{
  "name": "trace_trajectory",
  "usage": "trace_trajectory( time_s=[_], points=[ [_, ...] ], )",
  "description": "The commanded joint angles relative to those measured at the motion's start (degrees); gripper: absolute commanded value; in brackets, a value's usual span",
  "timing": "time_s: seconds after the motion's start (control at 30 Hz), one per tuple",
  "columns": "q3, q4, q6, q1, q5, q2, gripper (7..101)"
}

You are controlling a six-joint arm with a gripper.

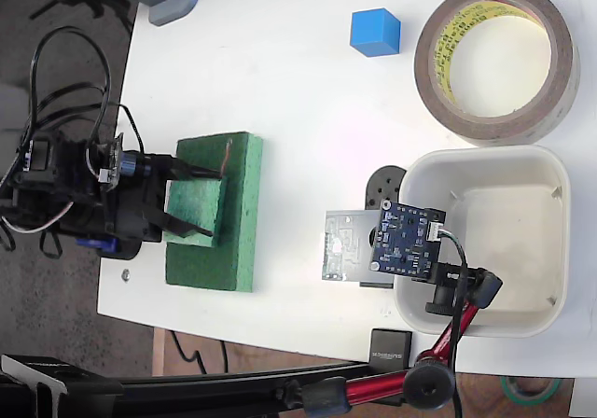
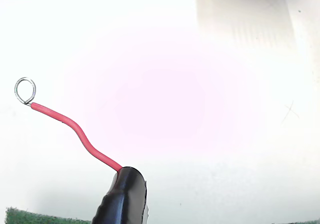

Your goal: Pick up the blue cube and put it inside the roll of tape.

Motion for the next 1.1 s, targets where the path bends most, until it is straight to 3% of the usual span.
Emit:
trace_trajectory(
  time_s=[0.03, 0.73, 0.87, 1.1],
  points=[
    [-0.4, -0.1, -0.3, -0.4, 0.4, 0.1, 100.0],
    [-2.8, 0.1, -0.2, -0.6, 0.6, 0.1, 100.0],
    [-5.7, -2.3, 0.7, -1.1, 0.4, -1.1, 100.0],
    [-17.9, -8.4, 6.9, -11.2, 11.1, -21.5, 100.0]
  ],
)
